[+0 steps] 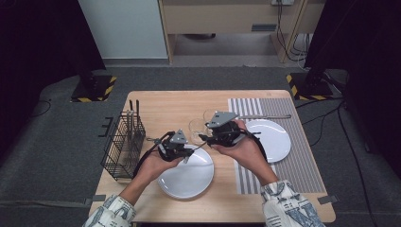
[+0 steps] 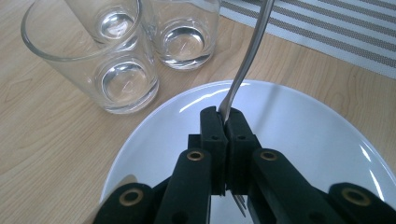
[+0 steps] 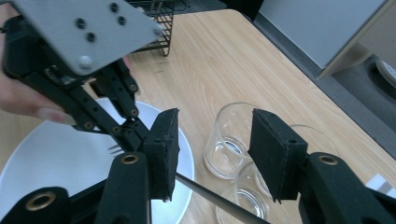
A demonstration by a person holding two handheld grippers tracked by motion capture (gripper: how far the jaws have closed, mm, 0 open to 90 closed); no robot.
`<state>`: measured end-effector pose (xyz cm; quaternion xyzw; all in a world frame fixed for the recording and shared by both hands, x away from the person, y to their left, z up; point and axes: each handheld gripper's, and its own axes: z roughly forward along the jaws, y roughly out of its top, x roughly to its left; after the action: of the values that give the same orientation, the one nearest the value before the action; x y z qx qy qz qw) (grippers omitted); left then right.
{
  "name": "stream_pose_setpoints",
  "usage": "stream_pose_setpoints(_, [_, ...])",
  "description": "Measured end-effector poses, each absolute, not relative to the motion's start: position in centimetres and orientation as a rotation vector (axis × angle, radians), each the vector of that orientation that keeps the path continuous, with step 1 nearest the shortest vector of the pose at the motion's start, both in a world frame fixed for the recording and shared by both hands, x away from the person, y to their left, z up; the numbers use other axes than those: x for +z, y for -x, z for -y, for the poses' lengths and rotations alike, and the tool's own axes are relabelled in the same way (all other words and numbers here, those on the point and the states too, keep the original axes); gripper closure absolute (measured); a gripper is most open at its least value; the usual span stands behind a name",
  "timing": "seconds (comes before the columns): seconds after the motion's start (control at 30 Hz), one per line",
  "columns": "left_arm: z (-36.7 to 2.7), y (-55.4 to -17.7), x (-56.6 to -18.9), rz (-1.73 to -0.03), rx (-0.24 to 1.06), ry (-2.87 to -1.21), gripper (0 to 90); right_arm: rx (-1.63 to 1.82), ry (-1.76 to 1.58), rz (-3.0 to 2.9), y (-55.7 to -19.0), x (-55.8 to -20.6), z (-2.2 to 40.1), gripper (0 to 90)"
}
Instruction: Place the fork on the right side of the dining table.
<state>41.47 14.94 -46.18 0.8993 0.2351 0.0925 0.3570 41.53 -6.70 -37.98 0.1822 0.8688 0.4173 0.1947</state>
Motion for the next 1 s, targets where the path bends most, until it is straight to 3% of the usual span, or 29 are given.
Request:
stream_pose_setpoints(0.83, [-15.5, -41.6, -46.0, -0.618, 0.191, -2.292, 87.6, 1.09, -0.501, -2.508, -42.1, -40.7, 7.7, 59.6])
stream_pose_setpoints(1.0, [-15.2, -41.5, -46.0, -0.612, 0.186, -2.29, 87.6, 1.119, -0.497, -2.527, -42.2, -41.0, 8.3, 66.9])
